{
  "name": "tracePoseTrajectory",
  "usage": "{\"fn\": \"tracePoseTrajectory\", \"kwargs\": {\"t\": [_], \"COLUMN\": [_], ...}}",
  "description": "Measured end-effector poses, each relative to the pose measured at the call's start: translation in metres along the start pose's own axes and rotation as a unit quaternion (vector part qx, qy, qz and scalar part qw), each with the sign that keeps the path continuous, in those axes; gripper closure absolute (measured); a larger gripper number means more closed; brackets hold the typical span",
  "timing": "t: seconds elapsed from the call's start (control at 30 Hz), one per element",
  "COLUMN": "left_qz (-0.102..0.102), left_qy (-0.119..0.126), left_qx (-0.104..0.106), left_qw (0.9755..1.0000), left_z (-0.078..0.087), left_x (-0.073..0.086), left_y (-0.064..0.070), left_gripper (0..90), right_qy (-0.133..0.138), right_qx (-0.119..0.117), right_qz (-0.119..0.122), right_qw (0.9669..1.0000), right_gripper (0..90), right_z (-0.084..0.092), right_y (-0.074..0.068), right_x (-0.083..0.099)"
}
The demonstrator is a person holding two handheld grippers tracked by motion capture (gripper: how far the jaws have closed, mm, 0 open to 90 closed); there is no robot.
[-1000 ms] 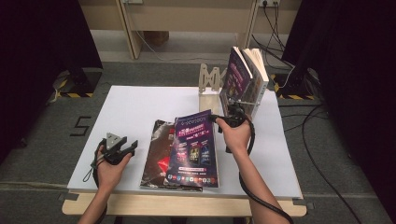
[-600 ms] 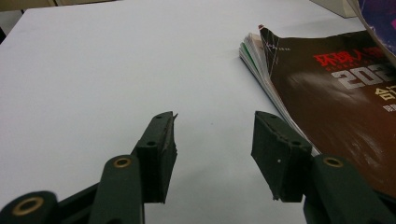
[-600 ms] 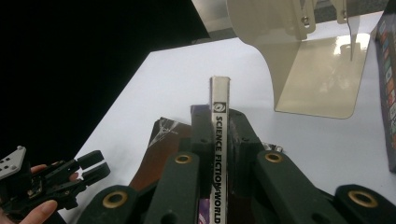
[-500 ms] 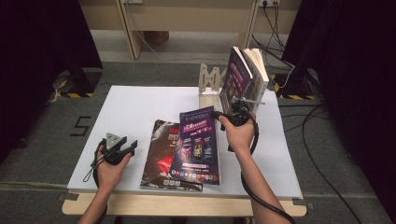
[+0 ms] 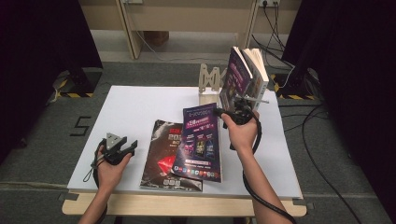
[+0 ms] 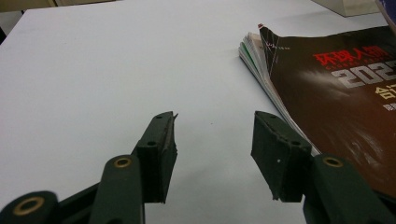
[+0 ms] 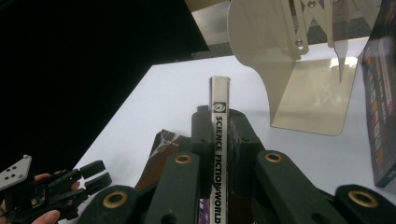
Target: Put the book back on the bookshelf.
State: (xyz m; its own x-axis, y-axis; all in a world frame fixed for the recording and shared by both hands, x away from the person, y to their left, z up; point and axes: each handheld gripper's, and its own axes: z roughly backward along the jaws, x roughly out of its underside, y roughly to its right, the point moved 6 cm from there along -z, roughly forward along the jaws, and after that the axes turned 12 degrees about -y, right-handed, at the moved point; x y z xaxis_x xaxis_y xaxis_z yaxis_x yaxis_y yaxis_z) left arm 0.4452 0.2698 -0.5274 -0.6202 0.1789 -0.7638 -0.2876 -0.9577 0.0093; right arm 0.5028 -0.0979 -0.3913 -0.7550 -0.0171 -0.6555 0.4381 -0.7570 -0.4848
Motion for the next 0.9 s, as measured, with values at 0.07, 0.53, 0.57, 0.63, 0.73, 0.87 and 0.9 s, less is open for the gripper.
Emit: {"fn": "tracePoseTrajectory", "kwargs": {"t": [0.07,0.53,0.57,0.63,0.73,0.87,0.9], "left_qz": [0.0,0.0,0.0,0.0,-0.001,0.0,0.0], "left_qy": [0.0,-0.001,-0.001,-0.001,-0.002,-0.001,-0.001], "left_qx": [0.0,0.0,0.0,0.0,0.0,0.001,0.001], "left_qw": [1.0,1.0,1.0,1.0,1.0,1.0,1.0], "left_z": [0.0,0.0,0.0,0.0,0.0,0.0,0.0], "left_x": [0.0,0.0,0.0,0.0,0.0,0.0,0.0], "left_y": [0.0,0.0,0.0,0.0,0.0,0.0,0.0], "left_gripper": [48.9,49.0,49.0,48.9,49.0,49.1,49.1], "right_qy": [0.005,0.039,0.04,0.046,0.052,0.062,0.064], "right_qx": [0.002,0.005,0.005,0.008,0.008,0.009,0.011], "right_qz": [0.003,0.01,0.008,0.012,0.012,0.013,0.015], "right_qw": [1.0,0.9992,0.9991,0.9989,0.9985,0.998,0.9978], "right_gripper": [83.7,83.7,83.7,83.7,83.7,83.7,83.7], "right_z": [0.002,0.021,0.022,0.024,0.028,0.032,0.034], "right_y": [0.0,-0.002,-0.002,-0.002,-0.003,-0.002,-0.002], "right_x": [-0.001,-0.011,-0.011,-0.012,-0.014,-0.017,-0.017]}}
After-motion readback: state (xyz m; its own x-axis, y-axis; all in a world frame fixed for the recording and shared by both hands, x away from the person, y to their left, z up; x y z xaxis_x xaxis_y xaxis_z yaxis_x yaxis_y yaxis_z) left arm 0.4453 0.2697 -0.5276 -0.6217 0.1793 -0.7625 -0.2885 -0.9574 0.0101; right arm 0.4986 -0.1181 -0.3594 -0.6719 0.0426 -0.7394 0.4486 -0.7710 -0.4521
